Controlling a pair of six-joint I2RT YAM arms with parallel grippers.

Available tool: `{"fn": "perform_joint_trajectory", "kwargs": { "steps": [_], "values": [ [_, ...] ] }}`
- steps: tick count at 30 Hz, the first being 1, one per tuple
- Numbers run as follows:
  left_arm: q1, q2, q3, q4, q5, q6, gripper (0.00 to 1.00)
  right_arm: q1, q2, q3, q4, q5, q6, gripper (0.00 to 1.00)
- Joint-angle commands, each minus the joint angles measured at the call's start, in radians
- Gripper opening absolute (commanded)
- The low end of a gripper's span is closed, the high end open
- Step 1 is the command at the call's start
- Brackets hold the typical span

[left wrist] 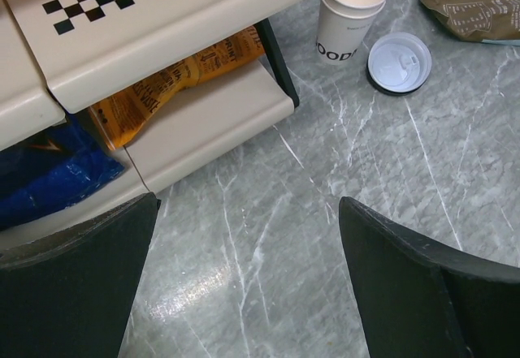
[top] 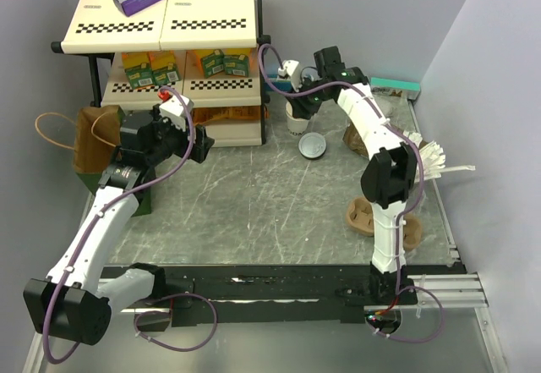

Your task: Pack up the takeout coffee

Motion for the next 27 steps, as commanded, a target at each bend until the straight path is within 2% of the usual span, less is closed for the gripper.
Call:
{"fn": "perform_joint_trajectory", "kwargs": {
  "steps": [1, 7, 13, 20, 27],
  "values": [
    [-0.003, -0.015, 0.029, 0.015, -0.008, 0.011, 0.99, 0.000, 0.000, 0.001, 0.061, -0.027, -0.037, 0.49],
    [0.008, -0.004, 0.028, 0.026, 0.008, -0.007, 0.99, 0.012, 0.061, 0.042, 0.049, 0.019, -0.019, 0.50],
    [0.011, -0.003, 0.025, 0.025, 0.006, -0.013, 0.99, 0.013, 0.055, 0.024, 0.054, 0.029, -0.010, 0.50],
    [0.014, 0.008, 0.028, 0.035, 0.023, -0.036, 1.00, 0.064, 0.056, -0.007, 0.153, 0.178, 0.208, 0.50],
    [0.015, 0.011, 0.035, 0.025, 0.021, -0.032, 0.99, 0.079, 0.116, 0.024, 0.181, 0.259, 0.239, 0.49]
  ]
}}
